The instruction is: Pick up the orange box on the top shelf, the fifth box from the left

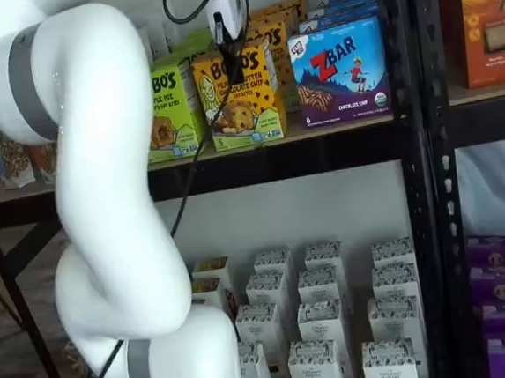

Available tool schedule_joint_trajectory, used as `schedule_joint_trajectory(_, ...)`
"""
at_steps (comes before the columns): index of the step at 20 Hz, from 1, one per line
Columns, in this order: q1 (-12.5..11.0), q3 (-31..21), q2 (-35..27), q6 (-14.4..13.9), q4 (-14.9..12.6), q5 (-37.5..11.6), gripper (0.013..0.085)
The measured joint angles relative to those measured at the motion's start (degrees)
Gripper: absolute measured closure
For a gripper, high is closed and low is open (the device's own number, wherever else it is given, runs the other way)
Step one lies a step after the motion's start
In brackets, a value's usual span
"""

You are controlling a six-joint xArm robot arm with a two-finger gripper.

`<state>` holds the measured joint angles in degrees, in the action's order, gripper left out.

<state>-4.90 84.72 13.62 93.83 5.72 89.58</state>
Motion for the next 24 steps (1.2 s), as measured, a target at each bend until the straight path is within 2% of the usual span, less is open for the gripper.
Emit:
schedule_joint_trajectory(1,0.0,0.0,0.0,0.0,0.0,0.0,0.0450)
schedule_joint_trajectory(2,-0.1,0.0,0.0,0.0,0.0,0.1,0.0490)
schedule_joint_trajectory(5,-0.1,0.0,0.0,0.1,0.2,0.1,0.0530)
schedule_joint_trajectory(8,-0.2,-0.1,0.1,0.1,0.3,0.0,0.0610)
schedule_joint_trajectory(9,-0.2,-0.2,0.2,0.1,0.4,-0.1,0.0610)
schedule_joint_trajectory(10,-0.2,-0.3,0.2,0.1,0.4,-0.2,0.0650)
schedule_joint_trajectory(13,-0.1,-0.3,0.3,0.1,0.5,-0.2,0.0690)
schedule_joint_trajectory(14,-0.1,-0.3,0.3,0.1,0.6,-0.2,0.0730)
schedule_joint_trajectory(24,0.3,-1.0,1.4,-0.3,0.0,-1.5,0.0730)
